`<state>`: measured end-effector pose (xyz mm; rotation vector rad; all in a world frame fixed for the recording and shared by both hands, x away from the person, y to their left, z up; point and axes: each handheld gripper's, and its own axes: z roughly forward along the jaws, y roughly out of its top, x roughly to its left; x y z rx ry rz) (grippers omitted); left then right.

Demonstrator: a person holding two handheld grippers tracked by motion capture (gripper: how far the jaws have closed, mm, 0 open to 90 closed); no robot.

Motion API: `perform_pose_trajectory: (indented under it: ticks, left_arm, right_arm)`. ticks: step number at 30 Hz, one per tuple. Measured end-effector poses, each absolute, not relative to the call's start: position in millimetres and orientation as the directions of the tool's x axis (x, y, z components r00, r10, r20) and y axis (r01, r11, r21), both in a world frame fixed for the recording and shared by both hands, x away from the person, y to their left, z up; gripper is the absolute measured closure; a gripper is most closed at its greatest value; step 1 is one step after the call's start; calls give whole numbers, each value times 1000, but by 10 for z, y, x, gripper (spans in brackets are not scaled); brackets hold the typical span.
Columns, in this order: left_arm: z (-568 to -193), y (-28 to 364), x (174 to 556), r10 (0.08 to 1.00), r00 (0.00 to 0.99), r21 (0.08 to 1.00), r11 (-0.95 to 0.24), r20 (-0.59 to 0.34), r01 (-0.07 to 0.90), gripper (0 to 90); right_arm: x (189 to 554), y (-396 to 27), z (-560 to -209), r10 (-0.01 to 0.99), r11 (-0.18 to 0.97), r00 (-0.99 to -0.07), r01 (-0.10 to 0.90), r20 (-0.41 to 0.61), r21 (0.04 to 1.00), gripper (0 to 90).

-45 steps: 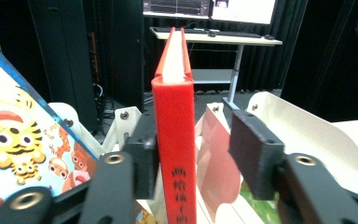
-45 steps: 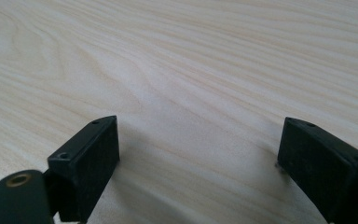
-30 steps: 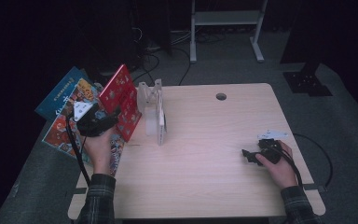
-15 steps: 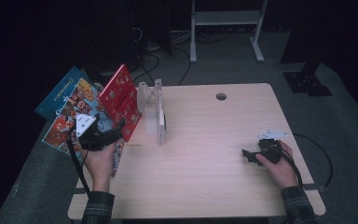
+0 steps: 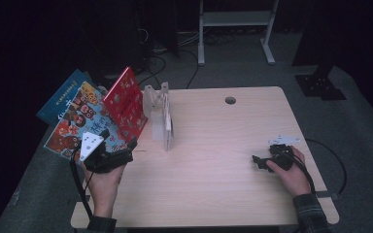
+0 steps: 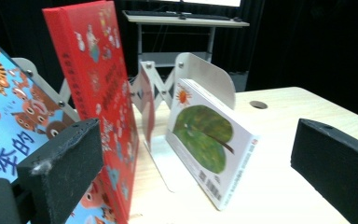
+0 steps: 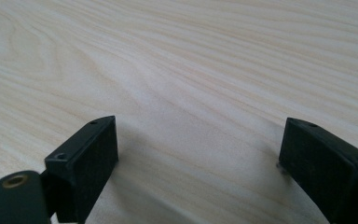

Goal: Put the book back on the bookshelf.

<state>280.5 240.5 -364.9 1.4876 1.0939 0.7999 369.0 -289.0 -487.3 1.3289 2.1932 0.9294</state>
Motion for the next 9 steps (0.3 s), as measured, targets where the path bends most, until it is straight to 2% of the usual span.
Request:
perform_pose_trajectory:
  ticks: [9]
  left_arm:
    - [-3707,2356,2715,923,376,975,-6,-81,224,20]
  right_arm:
    - [3690,-2890,-4873,887,323,-461,613,-6,721,105]
